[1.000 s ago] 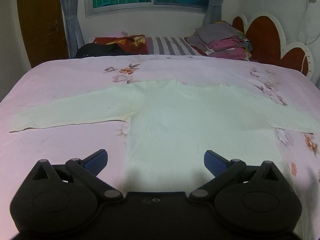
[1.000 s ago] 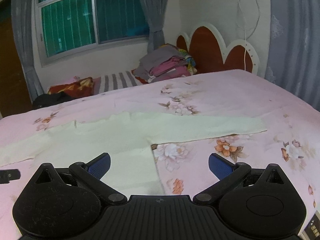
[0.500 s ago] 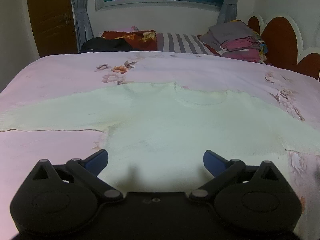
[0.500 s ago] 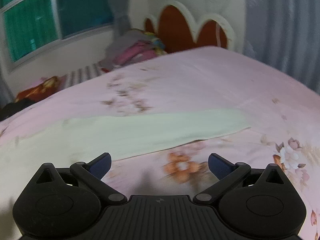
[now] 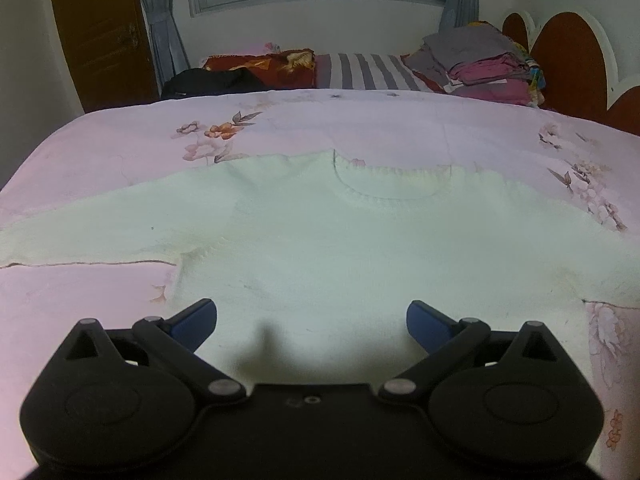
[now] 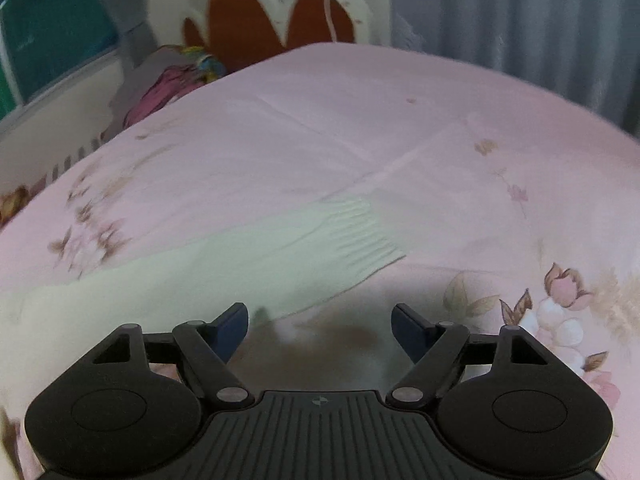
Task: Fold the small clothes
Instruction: 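Move the right tool to the sweater's sleeve cuff and close on it, then lift the cuff with the right tool and fold the sleeve across the body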
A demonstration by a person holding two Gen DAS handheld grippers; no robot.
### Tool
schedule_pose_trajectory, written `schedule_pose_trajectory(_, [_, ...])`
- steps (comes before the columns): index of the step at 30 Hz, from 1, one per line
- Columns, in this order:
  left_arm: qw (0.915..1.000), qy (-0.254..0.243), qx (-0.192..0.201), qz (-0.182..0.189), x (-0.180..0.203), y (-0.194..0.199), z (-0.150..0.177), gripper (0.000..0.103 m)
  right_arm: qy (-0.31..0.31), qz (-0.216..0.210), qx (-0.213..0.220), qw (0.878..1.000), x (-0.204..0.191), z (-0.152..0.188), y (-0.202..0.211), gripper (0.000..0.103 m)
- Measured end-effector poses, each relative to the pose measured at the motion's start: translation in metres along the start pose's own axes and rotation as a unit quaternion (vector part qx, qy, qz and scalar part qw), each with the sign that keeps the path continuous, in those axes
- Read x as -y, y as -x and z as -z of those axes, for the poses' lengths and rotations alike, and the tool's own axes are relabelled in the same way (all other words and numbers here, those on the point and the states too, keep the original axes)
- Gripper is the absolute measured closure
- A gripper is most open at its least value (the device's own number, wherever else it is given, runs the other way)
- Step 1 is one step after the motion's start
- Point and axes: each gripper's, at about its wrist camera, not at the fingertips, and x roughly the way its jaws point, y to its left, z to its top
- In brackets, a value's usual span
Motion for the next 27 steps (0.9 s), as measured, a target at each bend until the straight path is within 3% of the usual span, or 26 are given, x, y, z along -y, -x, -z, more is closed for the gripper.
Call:
schedule_pose_trajectory(1, [1.0000,-0.002,-0.001,-0.002,0.001,0.000,0.000,0.003,-0.006,-0.001,-0.006,1.000,0.003,-0.002,-0.006,0.024])
schedule_pose_trajectory(7, [1.0000,-0.009,0.002,-0.003,0.000,0.000,0.002,0.007,-0.006,0.007,0.010,1.000,0.005,-0.011,-0.018,0.060])
schedule_pose_trajectory(8, [0.9999,-0.012,-0.001,-0.003,0.000,-0.001,0.002,0.008,-0.006,0.006,0.011,1.000,0.004,-0.012,-0.020,0.072])
schedule_pose_trajectory(9, [0.9999,-0.014,-0.002,-0.001,-0.001,-0.001,0.002,0.009,-0.006,0.004,0.013,1.000,0.004,-0.013,-0.018,0.093])
schedule_pose_trajectory(10, [0.9999,-0.016,-0.003,0.004,-0.002,-0.002,0.002,0.012,-0.011,-0.008,0.014,1.000,0.006,-0.015,-0.019,0.102])
schedule_pose_trajectory(16, [0.9989,-0.006,-0.015,0.043,-0.012,-0.006,0.001,0.022,0.002,-0.037,0.036,0.999,-0.007,-0.020,-0.011,0.102])
schedule_pose_trajectory(19, [0.9991,-0.005,-0.009,0.042,-0.020,-0.006,-0.002,0.022,0.017,-0.061,0.053,0.997,-0.029,-0.024,0.005,0.102])
schedule_pose_trajectory(27, [0.9989,0.014,0.000,0.045,-0.065,-0.006,-0.005,0.022,0.102,-0.160,0.087,0.978,-0.138,-0.006,0.071,0.102])
